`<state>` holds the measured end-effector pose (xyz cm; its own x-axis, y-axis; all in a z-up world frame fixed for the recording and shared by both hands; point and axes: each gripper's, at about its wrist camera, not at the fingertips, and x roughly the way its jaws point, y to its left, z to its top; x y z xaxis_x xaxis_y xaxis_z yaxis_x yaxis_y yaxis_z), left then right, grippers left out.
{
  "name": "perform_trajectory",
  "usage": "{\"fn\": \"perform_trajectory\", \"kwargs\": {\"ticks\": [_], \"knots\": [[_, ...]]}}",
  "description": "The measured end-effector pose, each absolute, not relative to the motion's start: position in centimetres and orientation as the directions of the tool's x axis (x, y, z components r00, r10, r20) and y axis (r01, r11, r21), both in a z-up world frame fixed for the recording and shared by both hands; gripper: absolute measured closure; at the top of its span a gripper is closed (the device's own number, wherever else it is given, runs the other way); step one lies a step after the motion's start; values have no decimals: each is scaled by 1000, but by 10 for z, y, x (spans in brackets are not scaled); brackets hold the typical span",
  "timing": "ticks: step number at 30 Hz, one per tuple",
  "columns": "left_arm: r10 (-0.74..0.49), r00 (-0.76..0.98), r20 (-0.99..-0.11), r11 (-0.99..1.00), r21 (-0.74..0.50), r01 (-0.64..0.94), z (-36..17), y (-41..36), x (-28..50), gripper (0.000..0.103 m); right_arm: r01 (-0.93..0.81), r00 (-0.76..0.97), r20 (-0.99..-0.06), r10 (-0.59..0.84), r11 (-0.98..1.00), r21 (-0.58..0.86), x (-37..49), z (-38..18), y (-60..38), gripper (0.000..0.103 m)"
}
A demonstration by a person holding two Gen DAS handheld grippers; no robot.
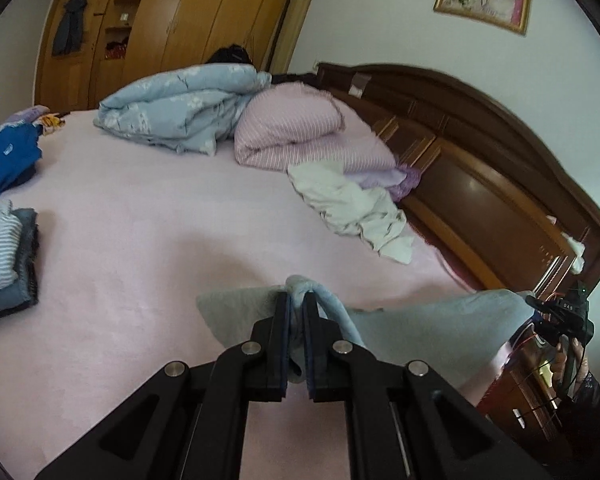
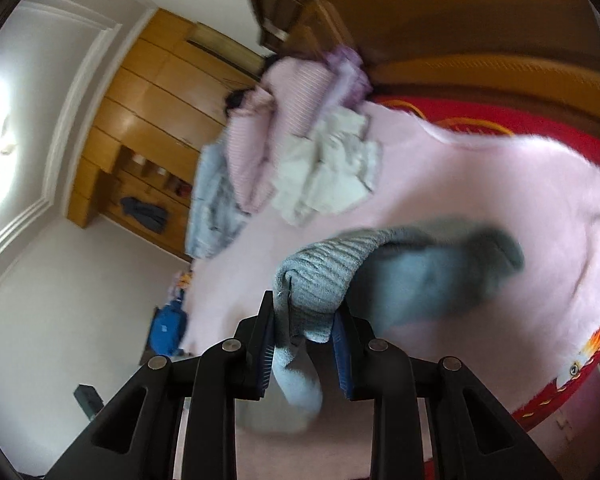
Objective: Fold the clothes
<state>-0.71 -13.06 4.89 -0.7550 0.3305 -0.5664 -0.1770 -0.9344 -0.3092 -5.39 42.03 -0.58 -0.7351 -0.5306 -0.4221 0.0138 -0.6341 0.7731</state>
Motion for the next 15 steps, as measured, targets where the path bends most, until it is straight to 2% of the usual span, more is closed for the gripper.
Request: {"fn": "perform_trajectory", "kwargs": {"ticks": [4,8,9,10,12,13,15], "knots": [[309,-800,-515,-936,-312,-161,75,-143,17,99,111,-756,-336,-562,-616,780,-40,37,413,77],[272,-865,-422,-942,-301,-149,116,-164,55,99,231,-753,-236,-614,-583,779,-20,81,400,80],[255,-879,-404,-946,-290,-141,127,-170,67,99,267,-749,-206,-629,-572,776,-14,93,396,84],[239,-891,-386,-951,-279,-134,138,-176,78,99,302,-744,-176,-644,-560,772,-9,105,392,93],[205,-912,-354,-959,-259,-115,158,-189,99,99,376,-737,-108,-667,-538,754,5,136,383,93],[199,-918,-344,-960,-257,-111,166,-195,108,99,387,-735,-115,-668,-553,738,10,150,379,94],[185,-924,-335,-963,-249,-102,177,-206,123,99,390,-721,-191,-666,-618,683,13,169,364,94]]}}
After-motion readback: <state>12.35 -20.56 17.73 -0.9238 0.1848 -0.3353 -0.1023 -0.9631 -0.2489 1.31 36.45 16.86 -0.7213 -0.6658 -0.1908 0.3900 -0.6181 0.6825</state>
